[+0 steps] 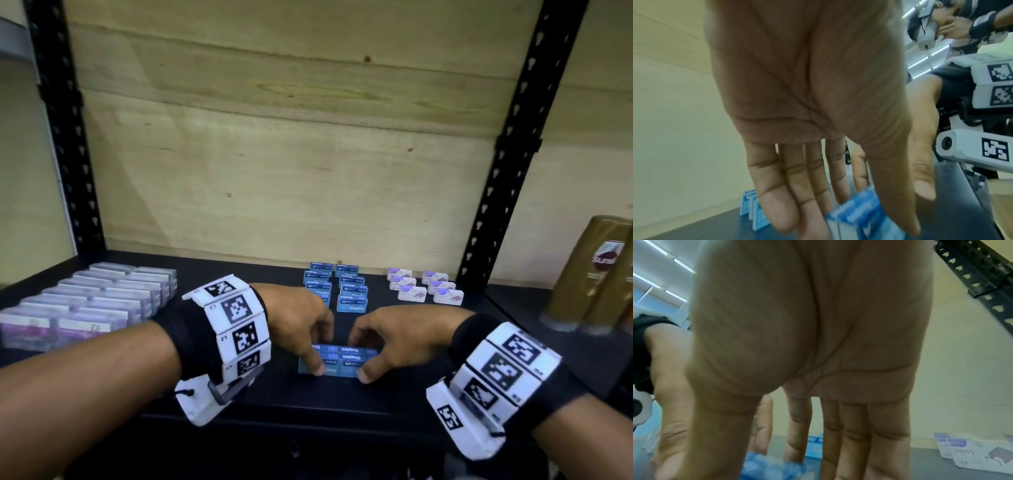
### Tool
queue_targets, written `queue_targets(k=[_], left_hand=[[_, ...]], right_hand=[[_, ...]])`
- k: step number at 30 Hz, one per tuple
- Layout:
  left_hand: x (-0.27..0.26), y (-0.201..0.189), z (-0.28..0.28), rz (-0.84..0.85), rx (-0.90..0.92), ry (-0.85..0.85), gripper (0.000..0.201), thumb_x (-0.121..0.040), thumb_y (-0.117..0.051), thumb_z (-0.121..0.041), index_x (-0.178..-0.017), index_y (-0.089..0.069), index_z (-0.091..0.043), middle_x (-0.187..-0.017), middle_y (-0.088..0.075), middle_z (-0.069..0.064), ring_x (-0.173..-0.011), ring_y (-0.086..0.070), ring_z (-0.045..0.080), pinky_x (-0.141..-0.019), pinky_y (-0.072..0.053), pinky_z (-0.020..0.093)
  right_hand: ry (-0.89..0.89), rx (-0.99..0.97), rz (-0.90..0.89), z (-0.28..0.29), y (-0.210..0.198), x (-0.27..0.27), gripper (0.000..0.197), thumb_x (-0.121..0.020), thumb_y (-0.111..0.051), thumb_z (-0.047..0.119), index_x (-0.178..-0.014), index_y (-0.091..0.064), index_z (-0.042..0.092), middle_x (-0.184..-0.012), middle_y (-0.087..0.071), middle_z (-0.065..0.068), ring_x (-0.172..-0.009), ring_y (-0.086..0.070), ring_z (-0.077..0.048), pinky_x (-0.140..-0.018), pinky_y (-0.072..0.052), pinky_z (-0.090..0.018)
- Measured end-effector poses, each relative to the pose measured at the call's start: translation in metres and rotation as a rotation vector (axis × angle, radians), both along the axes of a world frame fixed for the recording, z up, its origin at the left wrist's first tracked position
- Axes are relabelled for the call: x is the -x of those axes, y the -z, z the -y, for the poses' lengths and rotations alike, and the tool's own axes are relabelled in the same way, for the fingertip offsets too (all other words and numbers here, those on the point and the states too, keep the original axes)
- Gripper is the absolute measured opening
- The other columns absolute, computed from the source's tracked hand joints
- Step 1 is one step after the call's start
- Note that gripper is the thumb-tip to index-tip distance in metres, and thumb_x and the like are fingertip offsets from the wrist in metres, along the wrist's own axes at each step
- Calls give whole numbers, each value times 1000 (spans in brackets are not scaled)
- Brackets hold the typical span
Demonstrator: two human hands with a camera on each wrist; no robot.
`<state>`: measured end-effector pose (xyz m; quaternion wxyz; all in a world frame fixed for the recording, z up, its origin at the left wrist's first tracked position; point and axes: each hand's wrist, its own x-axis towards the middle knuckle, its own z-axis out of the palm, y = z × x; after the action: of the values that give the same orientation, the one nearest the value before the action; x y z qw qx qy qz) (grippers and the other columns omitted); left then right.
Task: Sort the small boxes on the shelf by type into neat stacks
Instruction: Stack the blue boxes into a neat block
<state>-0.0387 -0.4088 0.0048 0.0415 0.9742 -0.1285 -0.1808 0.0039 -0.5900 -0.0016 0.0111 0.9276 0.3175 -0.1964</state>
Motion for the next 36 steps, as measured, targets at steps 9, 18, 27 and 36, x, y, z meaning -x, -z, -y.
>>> queue_targets(k=[9, 18, 27, 36], left_hand=[[-42, -39, -20, 149, -15, -31, 47, -82, -72, -50, -122, -61, -27, -110, -66, -11, -102, -61, 11, -94, -48, 29], [-106, -28, -25, 128, -166, -43, 37, -83, -73, -45, -112, -66, -23, -108, -69, -5, -98, -64, 15, -89, -51, 32], [-143, -7, -21, -58, -277, -5, 22, -88, -70, -36, -102, -59, -24, -41, -51, -15, -54, -45, 4, -55, -37, 18], [-135, 0, -22, -119, -217, -10, 19, -87, -73, -28, -96, -67, -12, -49, -59, -15, -47, -52, -4, -46, -43, 9]], right_hand=[[69, -104, 81, 1, -27, -56, 43, -82, -73, 49, -120, -61, 31, -110, -66, 12, -102, -63, -10, -99, -48, -33], [82, -34, 113, -14, -15, -111, 34, -86, -72, 39, -117, -60, 29, -99, -60, 13, -84, -56, -8, -75, -41, -22], [84, -23, 47, -22, 1, -138, 17, -86, -73, 34, -98, -68, 24, -83, -76, 3, -72, -66, -7, -69, -44, -23], [45, 12, 12, -21, 0, -122, 22, -82, -75, 38, -94, -67, 22, -88, -76, 2, -79, -68, -10, -79, -50, -28]])
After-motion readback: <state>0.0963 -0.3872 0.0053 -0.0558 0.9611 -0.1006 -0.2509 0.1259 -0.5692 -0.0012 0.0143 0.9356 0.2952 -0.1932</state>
